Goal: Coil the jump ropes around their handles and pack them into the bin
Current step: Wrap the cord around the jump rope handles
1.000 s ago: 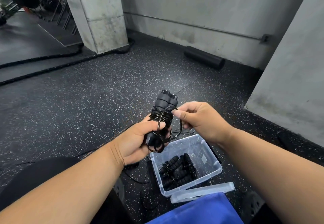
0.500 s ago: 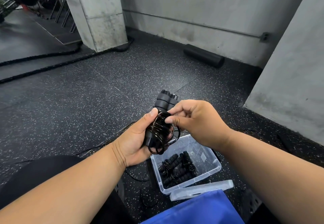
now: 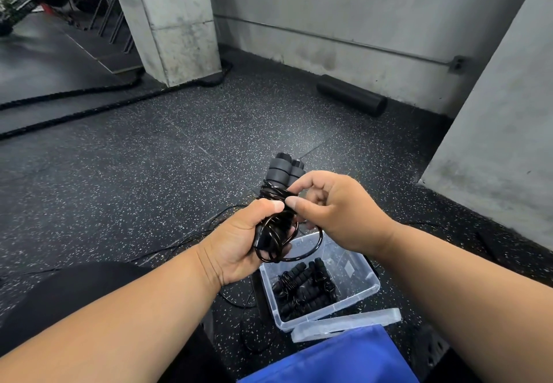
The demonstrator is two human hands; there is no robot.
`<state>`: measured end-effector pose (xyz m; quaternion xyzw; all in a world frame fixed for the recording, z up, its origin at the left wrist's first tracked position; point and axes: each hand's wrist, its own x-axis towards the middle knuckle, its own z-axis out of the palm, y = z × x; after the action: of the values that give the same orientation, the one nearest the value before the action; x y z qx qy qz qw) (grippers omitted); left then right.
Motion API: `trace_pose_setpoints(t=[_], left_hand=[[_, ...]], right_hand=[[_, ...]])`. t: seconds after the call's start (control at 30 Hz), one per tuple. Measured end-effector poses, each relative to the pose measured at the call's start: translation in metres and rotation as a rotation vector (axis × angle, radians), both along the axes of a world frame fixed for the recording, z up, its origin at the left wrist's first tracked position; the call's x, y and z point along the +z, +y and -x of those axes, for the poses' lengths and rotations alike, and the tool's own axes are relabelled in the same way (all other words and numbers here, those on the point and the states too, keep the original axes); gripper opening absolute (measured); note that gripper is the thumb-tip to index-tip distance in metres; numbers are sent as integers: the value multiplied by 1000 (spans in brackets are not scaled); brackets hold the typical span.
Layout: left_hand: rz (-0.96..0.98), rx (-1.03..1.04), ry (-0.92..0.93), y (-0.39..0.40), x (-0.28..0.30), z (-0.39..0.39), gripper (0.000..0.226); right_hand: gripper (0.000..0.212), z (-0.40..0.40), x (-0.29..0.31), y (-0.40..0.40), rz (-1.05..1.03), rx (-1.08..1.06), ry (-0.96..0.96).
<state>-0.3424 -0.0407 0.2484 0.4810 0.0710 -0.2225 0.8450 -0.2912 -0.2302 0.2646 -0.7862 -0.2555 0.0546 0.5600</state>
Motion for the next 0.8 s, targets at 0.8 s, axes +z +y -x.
trace_pose_setpoints(t=[0.8], left_hand=[[-13,-254,-21,9,7,-4,85]], right_hand=[[25,-3,20,-14,316,113,-184]])
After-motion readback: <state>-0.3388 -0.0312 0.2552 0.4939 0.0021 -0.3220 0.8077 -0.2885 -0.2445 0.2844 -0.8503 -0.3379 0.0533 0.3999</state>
